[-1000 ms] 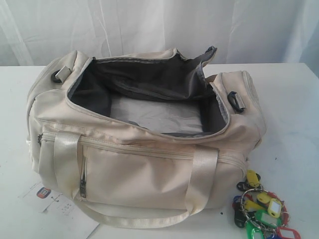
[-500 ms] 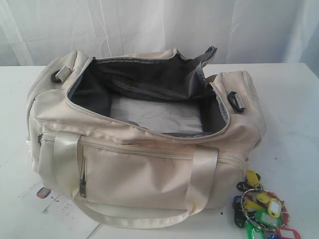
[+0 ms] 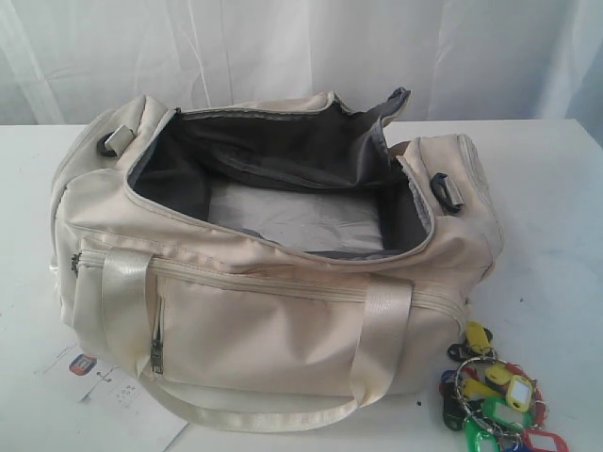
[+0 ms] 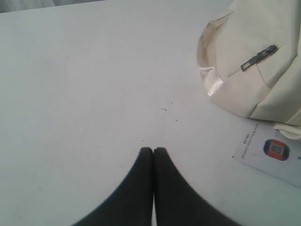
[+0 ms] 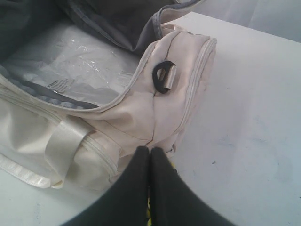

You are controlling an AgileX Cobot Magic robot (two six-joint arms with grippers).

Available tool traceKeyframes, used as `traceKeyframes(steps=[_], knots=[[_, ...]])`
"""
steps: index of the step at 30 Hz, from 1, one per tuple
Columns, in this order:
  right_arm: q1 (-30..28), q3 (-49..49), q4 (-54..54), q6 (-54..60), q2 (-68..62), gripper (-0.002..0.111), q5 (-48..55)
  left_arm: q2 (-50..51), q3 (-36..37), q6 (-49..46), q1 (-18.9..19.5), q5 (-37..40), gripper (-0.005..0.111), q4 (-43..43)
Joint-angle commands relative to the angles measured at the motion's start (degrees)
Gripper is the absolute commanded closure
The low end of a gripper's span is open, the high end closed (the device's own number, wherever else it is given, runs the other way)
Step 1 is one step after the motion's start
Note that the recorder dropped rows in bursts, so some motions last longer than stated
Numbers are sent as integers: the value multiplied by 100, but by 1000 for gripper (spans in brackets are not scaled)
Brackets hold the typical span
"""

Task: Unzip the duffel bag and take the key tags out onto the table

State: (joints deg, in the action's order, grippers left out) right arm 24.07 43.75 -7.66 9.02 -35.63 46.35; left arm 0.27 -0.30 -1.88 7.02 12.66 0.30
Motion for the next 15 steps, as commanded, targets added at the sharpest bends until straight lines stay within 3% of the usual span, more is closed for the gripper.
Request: traceKeyframes(steps=[1,5,8,10,15], knots=[[-12,-29,15,-30,22,108,-57,-27,30,-241,91,2,107,16],[-12,-29,15,-30,22,108,-57,-27,30,-292,16,2,107,-30],[-12,-29,15,-30,22,108,-57,-27,30,325,-339,14,107,-109],[-12,-29,15,-30,22,108,-57,-27,30,489,-375,39,107,-109],[-12,-29,15,-30,22,108,-57,-27,30,58,-375,46,107,-96]])
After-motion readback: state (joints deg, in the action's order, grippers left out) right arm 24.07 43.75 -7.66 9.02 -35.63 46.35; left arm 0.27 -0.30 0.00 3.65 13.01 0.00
